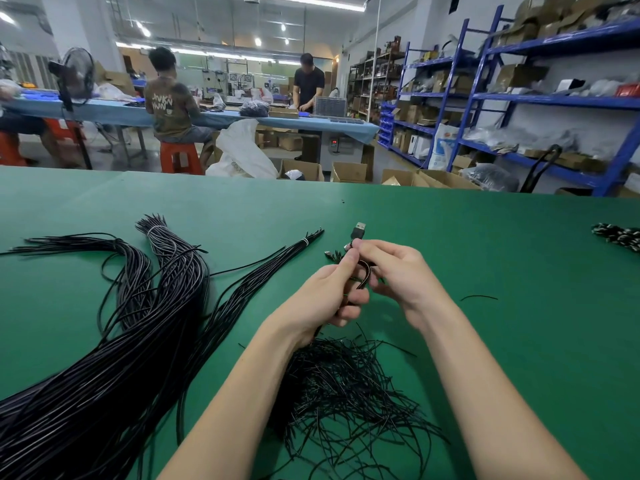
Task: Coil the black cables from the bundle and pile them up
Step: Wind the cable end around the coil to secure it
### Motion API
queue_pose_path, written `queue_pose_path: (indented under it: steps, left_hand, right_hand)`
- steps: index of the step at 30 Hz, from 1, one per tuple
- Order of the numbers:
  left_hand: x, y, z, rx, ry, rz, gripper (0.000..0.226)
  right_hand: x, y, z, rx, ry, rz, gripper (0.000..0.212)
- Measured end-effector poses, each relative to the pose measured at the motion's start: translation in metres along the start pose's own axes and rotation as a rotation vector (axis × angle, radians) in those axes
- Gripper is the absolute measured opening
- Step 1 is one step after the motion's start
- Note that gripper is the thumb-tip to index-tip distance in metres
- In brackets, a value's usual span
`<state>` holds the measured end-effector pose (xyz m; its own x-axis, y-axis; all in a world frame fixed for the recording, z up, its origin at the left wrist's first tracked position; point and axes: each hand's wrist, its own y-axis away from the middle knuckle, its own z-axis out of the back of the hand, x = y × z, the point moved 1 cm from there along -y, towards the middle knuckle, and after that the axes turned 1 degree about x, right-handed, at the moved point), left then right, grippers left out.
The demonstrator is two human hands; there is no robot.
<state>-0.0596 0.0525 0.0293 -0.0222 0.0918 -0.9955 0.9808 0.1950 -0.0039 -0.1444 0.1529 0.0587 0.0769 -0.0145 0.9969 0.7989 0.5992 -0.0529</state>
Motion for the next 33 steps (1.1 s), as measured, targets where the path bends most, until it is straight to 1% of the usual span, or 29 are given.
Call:
queue_pose_path:
  steps: [4,8,10,14,16,18,20,23,27,30,31,33]
  left_hand:
    - [0.002,-0.002,-0.004,-0.045,0.014,-0.015,0.055]
    - [0.005,-0.003,-0.003,-0.081,0.048,-0.012,0.056]
    - [0.006,-0.002,-0.002,-0.08,0.057,0.006,0.059]
    - [0.007,-0.003,-0.004,-0.05,0.171,0.055,0.067]
    - [0.004,-0.003,-0.003,0.006,0.24,0.071,0.069]
    - [0.002,-0.003,-0.001,0.071,0.301,0.084,0.063]
    - [0.001,-0.003,0.0,0.101,0.321,0.099,0.053]
    - [0.001,-0.003,-0.001,0.129,0.316,0.106,0.044]
    - [0.0,-0.002,0.0,0.168,0.346,0.099,0.038]
    - [0.001,-0.002,0.0,0.165,0.327,0.088,0.034]
    - [0.002,-0.003,0.0,0.165,0.321,0.083,0.034]
    - [0.001,-0.003,0.0,0.165,0.293,0.055,0.044]
  right_hand:
    - [-0.001,-0.001,-0.004,0.026,0.045,0.0,0.014]
    - [-0.006,0.006,0.001,0.146,0.121,0.053,0.012]
    - [-0.009,0.006,0.003,0.14,0.117,0.073,0.011]
    - [-0.013,0.005,0.001,0.135,0.032,0.031,0.01]
    - [-0.015,0.004,0.002,0.115,-0.015,0.035,0.005]
    - [-0.017,0.004,0.003,0.112,-0.105,0.013,0.005]
    - [-0.017,0.005,0.005,0.125,-0.128,-0.002,0.014]
    - [-0.015,0.004,0.007,0.085,-0.025,0.021,0.016]
    - [-0.011,0.003,0.009,0.051,0.083,0.046,0.017]
    - [-0.009,0.004,0.009,0.02,0.128,0.082,0.032]
    - [-0.008,0.005,0.01,-0.011,0.143,0.11,0.034]
    - [-0.007,0.007,0.011,-0.087,0.192,0.194,0.025]
